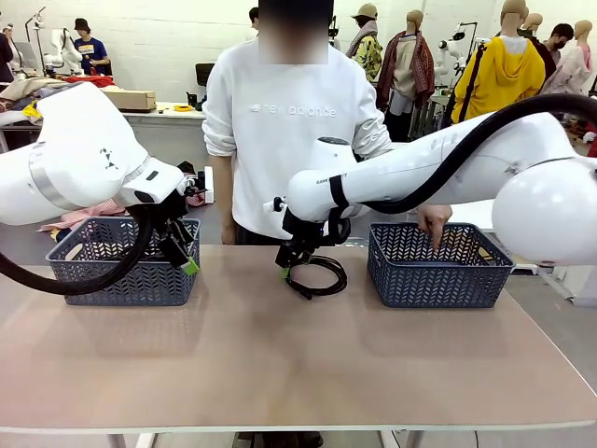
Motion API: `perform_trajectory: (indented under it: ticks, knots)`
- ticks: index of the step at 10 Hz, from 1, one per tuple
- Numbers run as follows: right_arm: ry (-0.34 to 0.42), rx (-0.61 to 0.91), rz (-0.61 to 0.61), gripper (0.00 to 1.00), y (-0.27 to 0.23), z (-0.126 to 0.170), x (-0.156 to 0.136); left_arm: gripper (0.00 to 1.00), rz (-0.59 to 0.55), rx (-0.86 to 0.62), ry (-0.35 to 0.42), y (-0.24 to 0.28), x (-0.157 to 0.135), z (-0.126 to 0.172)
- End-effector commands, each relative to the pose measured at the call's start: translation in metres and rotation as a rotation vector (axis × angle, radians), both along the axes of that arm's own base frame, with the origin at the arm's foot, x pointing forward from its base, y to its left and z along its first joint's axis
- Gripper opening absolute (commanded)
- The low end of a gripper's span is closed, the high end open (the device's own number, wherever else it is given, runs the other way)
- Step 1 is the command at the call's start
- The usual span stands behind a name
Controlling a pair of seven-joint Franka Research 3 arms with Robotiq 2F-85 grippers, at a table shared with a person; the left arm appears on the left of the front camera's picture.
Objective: Organize the cables according to human instructions.
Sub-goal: Pick up a bundle of cables and place it in the basket indicated by the human.
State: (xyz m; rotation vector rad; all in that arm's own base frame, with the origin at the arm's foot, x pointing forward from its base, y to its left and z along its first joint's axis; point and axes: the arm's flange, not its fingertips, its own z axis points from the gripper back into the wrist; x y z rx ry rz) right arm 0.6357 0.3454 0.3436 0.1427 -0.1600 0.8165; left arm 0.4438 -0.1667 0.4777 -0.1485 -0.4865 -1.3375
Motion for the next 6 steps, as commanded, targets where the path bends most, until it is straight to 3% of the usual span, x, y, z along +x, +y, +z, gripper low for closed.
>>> perform_trajectory:
  ticks: [1, 6]
  knots:
    - [0.006, -0.052, -0.028, 1.0, 0.011, 0.0, 0.01, 1.0, 0.002, 0.005, 0.003, 0.002, 0.001, 0.002]
    - [0.035, -0.074, -0.057, 1.0, 0.01, -0.02, 0.014, 1.0, 0.002, 0.005, 0.003, 0.002, 0.001, 0.002]
